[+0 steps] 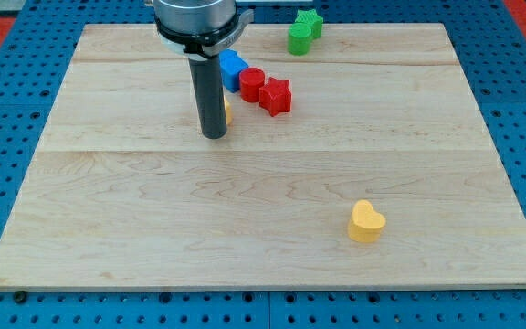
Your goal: Push yellow heart below the red star
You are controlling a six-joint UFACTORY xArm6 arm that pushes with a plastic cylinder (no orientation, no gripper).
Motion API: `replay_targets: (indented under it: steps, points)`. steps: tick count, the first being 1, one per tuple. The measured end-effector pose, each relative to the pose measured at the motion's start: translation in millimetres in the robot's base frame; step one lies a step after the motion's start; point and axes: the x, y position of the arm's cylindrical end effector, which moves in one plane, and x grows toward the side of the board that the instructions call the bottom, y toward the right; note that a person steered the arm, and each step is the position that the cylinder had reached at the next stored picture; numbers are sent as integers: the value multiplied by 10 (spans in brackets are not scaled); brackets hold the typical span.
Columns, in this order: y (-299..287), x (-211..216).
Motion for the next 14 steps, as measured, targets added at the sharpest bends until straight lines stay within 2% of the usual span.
replay_targets:
  steps: [2, 6, 7, 10, 11, 13, 14]
  points:
    - [-67, 0]
    - [-16, 1652]
    - [232, 1831]
    - [1373, 1850]
    - [1455, 1822]
    - [1455, 1499]
    - [1460, 1509]
